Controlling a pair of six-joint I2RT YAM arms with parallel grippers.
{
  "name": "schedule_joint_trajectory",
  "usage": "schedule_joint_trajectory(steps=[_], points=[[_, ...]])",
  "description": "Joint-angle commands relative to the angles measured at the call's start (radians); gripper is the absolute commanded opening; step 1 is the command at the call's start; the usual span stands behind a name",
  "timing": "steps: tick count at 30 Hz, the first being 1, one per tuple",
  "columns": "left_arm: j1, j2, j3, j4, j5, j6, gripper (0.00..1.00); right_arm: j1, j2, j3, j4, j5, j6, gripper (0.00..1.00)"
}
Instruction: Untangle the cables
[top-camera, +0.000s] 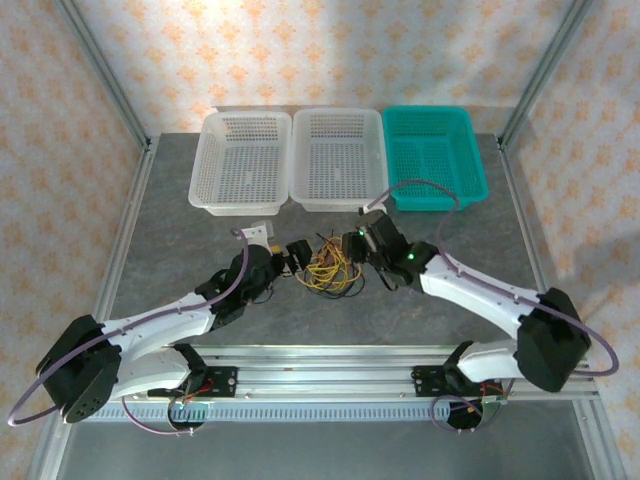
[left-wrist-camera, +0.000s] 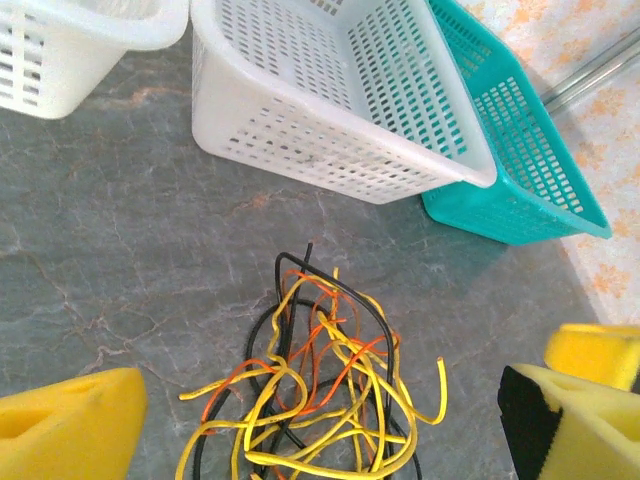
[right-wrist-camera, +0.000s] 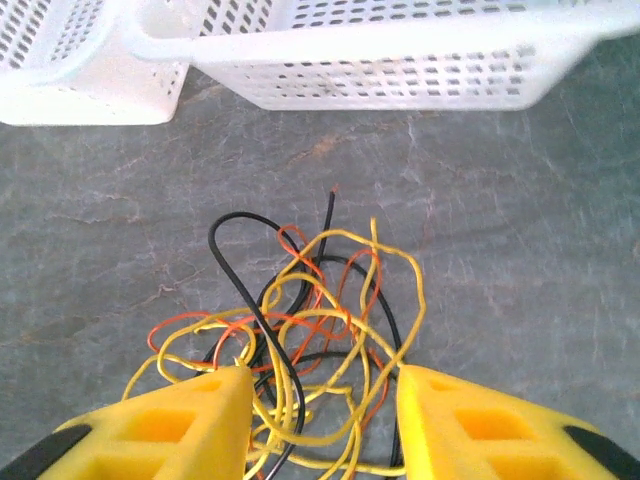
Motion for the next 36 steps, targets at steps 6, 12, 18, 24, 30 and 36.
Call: schedule_joint_trajectory(steps=[6,12,18,24,30,36], points=[[0.117,-0.02,-0.103,0.203,0.136,-0.13,0.91,-0.041,0.198,0.271,-0.192,-0.196,-0.251,0.37],[0.201,-0.02,-0.161,0.279,0.229,-0.189,0.9,-0.043,0.395,0.468,-0.349,-0.23,-0.34,0.41],[0.269,-0.039,-0.208,0.31,0.283,-0.211,0.9,-0.034,0.497,0.566,-0.404,-0.193,-0.393,0.47],[0.293,-0.048,-0.235,0.338,0.305,-0.209,0.88,-0.019,0.532,0.594,-0.4,-0.216,-0.443,0.49],[0.293,-0.032,-0.245,0.347,0.319,-0.199,0.88,-0.004,0.574,0.627,-0.41,-0.157,-0.474,0.47],[0.294,-0.031,-0.248,0.338,0.313,-0.186,0.88,-0.002,0.601,0.642,-0.42,-0.136,-0.485,0.46]])
